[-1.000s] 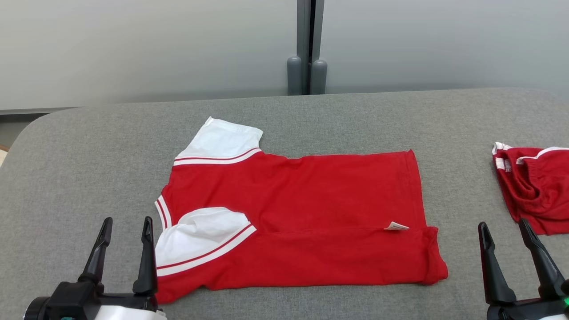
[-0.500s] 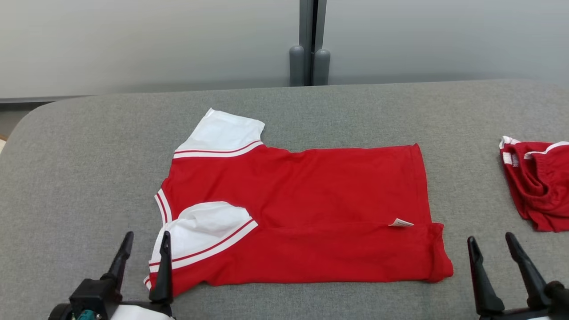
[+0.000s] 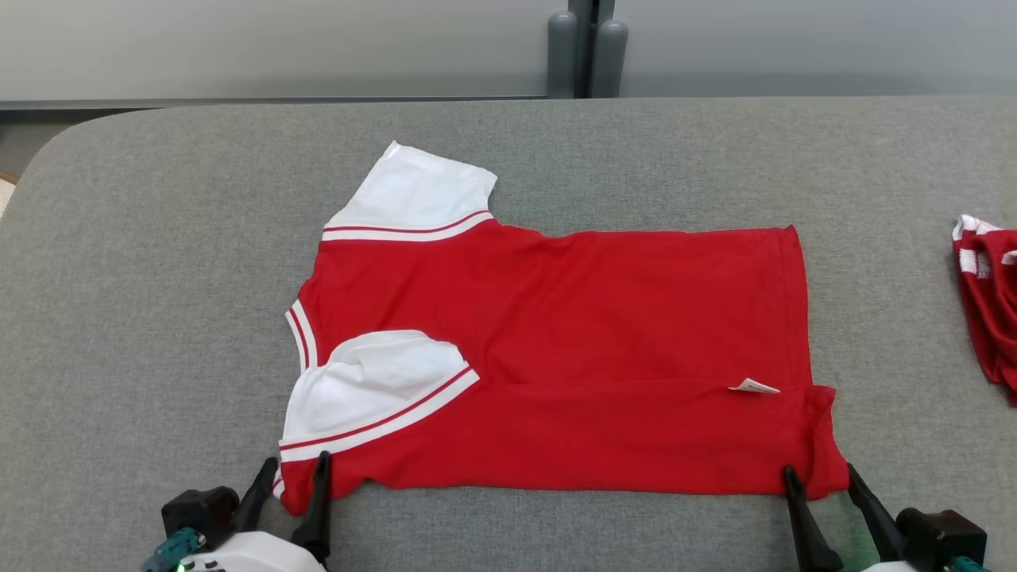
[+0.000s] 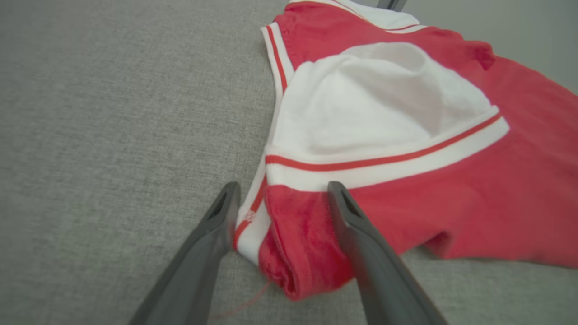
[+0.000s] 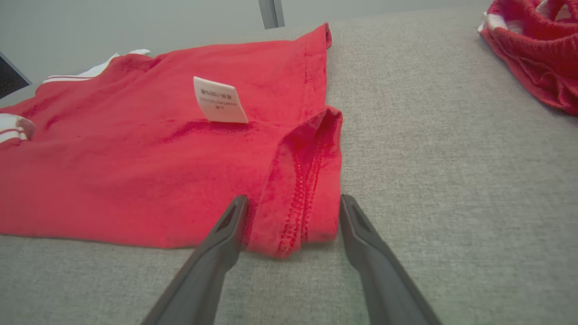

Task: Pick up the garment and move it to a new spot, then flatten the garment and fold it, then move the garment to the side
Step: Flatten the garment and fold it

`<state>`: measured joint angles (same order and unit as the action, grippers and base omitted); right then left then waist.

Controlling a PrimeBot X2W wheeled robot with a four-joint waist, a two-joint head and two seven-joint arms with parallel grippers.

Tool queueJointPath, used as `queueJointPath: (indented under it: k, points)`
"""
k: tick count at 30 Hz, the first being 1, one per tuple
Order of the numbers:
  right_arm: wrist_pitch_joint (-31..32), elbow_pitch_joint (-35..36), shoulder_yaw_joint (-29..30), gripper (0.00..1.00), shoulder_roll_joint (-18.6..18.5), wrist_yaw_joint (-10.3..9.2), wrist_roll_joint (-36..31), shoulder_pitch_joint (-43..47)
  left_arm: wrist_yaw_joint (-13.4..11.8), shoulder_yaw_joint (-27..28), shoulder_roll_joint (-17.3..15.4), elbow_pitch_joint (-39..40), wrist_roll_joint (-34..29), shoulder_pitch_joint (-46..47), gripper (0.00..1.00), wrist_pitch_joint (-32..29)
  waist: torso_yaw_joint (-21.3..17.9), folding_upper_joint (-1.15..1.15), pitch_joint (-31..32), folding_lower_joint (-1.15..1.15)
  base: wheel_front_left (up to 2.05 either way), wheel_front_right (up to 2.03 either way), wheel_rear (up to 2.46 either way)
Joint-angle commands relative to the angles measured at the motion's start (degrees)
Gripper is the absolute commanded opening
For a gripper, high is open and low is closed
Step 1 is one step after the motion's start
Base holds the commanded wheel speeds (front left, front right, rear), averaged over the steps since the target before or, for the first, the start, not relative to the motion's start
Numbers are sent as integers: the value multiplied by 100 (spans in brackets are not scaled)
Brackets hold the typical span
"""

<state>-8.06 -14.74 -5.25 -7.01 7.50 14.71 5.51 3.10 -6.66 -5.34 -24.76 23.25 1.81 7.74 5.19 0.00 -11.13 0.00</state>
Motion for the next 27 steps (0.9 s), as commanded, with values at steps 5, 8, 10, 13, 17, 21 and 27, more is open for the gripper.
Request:
queueJointPath:
  k: [5,8,10,13,17,21,27]
  points:
    - [-29,-327,-49,46,-9,-2,133,-271,131,-26,-18,-379,225,222,36,-209,33,0,-73,0,0,0,0]
    - [-47,-412,-3,0,-2,-2,185,-335,194,-165,-101,-470,139,266,0,-300,34,0,-92,0,0,0,0]
    - [-92,-389,29,0,-1,-2,252,-329,231,-221,-148,-418,154,271,0,-298,47,0,-95,0,0,0,0]
    - [-167,-262,64,0,-40,-2,362,-225,250,-218,-246,-208,164,267,0,-272,60,0,-75,0,0,0,0]
    - [-164,17,128,0,-119,-3,502,30,197,-167,-426,229,176,91,0,-424,81,0,59,0,0,0,0]
    - [-52,400,219,0,-179,-9,559,433,106,-121,-591,709,242,-277,0,-760,54,0,215,0,0,0,0]
    - [193,679,387,0,-143,-9,630,1041,-21,-84,-690,1338,415,-860,0,-1262,29,0,396,0,0,0,0]
